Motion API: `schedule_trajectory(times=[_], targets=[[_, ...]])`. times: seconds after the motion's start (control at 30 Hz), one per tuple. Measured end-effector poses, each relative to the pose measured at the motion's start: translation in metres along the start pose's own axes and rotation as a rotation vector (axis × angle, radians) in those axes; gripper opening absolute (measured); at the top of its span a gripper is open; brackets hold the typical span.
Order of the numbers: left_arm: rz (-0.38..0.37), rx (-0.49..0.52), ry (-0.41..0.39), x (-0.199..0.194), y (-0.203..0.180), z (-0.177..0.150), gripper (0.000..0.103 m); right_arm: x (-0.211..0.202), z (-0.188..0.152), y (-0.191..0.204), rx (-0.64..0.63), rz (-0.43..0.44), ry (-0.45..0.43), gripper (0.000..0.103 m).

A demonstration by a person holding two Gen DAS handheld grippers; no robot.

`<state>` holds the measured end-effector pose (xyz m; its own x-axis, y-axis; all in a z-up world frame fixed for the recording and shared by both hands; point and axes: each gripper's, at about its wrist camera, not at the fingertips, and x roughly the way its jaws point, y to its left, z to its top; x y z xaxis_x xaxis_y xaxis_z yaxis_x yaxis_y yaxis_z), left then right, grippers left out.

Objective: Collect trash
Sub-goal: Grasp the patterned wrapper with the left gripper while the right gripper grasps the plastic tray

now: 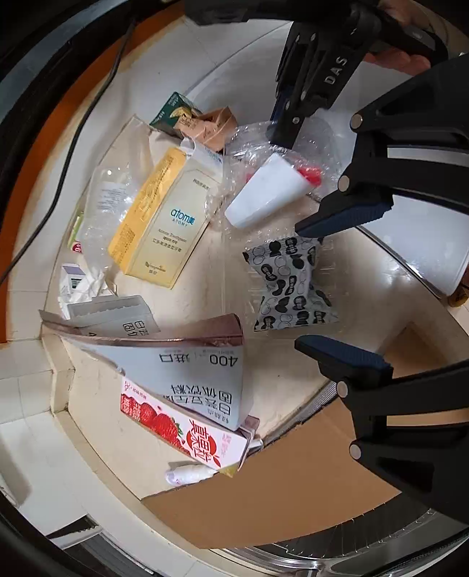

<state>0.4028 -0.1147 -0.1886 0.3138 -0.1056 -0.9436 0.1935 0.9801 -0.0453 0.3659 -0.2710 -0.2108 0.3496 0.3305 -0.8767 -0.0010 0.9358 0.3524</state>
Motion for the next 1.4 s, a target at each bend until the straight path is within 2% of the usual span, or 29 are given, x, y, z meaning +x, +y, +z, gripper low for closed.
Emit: schedule_trajectory(times=[0.3,0.37,0.67,0.7,0.73,0.87,1.0,1.07,1.2,1.4], targets=[[0.03,0.025,0.033,0.02,-0.01,0.007,0.055,-0.009,-0.008,-0.006,-0.007,-0.001,0.01,0.013],[0.033,0.037,0.033,0.024,-0.014,0.008,0.05,-0.01,-0.008,-0.007,-0.004,0.006,0.013,0.013],[0.081,0.062,0.021,0.033,-0.025,0.015,0.051,-0.011,-0.011,-0.007,-0.004,0.022,0.014,0.013],[0.093,0.067,0.021,0.035,-0.027,0.015,0.049,-0.011,-0.011,-0.007,-0.006,0.021,0.013,0.013],[0.089,0.068,0.033,0.038,-0.027,0.014,0.043,-0.01,-0.01,-0.005,-0.007,0.021,0.013,0.013],[0.117,0.06,0.022,0.041,-0.03,0.014,0.039,-0.01,-0.011,-0.006,-0.002,0.028,0.012,0.013],[0.08,0.026,0.011,0.036,-0.024,0.01,0.035,-0.01,-0.012,-0.006,-0.003,0.025,0.003,0.013],[0.079,0.021,0.008,0.032,-0.022,0.007,0.03,-0.01,-0.014,-0.006,-0.005,0.023,-0.003,0.011],[0.057,0.027,-0.013,0.019,-0.022,-0.004,0.029,-0.015,-0.018,-0.008,0.012,0.037,-0.021,0.008],[-0.002,0.009,-0.048,-0.021,-0.019,-0.024,0.028,-0.036,-0.025,-0.003,0.015,0.037,-0.049,0.007]])
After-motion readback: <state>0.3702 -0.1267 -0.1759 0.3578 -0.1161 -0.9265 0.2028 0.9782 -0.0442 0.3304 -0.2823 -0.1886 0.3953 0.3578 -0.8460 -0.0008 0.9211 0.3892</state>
